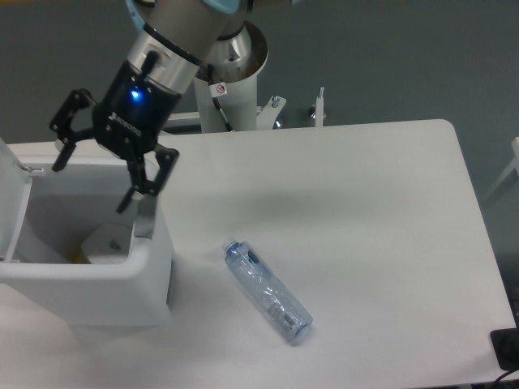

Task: Place the trash in the trash can
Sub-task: 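Carry the tissue over the white trash bin and release it, then move the open gripper back over the clear plastic bottle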

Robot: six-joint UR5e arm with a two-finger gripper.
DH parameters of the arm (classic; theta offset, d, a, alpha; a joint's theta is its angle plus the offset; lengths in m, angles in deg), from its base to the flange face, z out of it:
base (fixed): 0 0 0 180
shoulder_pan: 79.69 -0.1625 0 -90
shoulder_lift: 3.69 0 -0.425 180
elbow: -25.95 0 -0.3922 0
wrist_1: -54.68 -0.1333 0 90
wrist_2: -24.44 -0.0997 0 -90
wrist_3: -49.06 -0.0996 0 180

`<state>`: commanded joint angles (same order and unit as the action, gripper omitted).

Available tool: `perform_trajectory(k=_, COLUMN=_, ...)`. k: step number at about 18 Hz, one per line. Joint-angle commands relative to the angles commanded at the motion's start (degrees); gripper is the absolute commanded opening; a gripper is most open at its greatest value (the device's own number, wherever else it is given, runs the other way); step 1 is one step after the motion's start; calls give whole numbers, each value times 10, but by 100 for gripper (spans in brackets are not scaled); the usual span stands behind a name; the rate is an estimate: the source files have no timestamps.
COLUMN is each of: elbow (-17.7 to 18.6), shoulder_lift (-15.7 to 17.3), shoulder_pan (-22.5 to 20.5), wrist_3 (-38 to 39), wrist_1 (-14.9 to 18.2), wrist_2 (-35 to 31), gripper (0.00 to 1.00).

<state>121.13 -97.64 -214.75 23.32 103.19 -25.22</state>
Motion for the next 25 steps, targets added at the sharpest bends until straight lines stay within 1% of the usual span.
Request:
perform_trajectory(k=4, elbow=-12, shoulder_lift=-25, shoulder_pan=-58, wrist_3=-25, wrist_1=0, wrist_2=0, gripper=100)
perform_trajectory(k=7, elbow=-49, shoulder_lift=-70, shoulder_pan=-83, wrist_3=-32, wrist_1=3, wrist_2=-5, gripper=100)
perform_trajectory(k=11, elbow=-91, shoulder_lift=-126, shoulder_pan=-100, wrist_3=-26, wrist_1=6, wrist_2=-59, gripper=100)
perform_trajectory(k=13, elbow=-95, shoulder_lift=-141, shoulder_pan=-111, wrist_3=-26, wrist_1=8, wrist_2=-69, gripper=100)
perform_trajectory(k=19, elbow=-96, shoulder_lift=-170, shoulder_pan=-108, wrist_3=-17, wrist_1=11, wrist_2=-93, gripper=100)
perform_trajectory(k=22, elbow=-99, shoulder_lift=-181, shoulder_pan=-107, wrist_3=-16, wrist_1=39, wrist_2=-98, gripper=100)
perform_trajectory(k=25, elbow=-97, shoulder_lift=-201, shoulder_pan=-107, wrist_3=-16, wrist_1=50, wrist_2=-162, gripper=100)
